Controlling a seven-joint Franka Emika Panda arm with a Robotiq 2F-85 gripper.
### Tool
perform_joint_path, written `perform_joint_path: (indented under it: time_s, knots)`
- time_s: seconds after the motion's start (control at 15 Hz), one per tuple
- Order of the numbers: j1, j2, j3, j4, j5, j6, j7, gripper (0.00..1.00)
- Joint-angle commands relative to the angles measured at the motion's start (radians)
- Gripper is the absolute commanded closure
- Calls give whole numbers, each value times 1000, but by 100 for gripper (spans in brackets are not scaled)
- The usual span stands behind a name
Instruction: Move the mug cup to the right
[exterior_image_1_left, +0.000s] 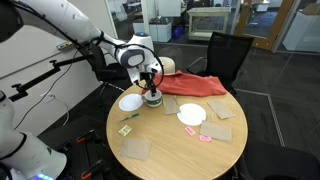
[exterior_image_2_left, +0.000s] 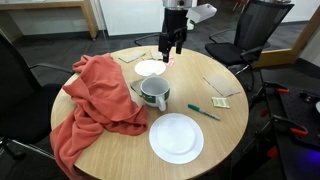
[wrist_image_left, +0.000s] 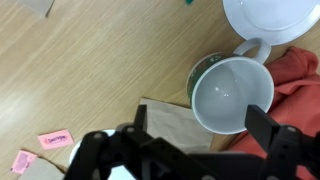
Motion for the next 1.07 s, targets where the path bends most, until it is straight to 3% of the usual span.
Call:
perform_joint_path:
  time_s: [0.0,0.8,1.0]
  knots:
    - [29,89,-24,77,-22,24,39,0]
    - [84,267,-64,199,-28,28,54,0]
    - [65,258,-47,181,-3,21,6,0]
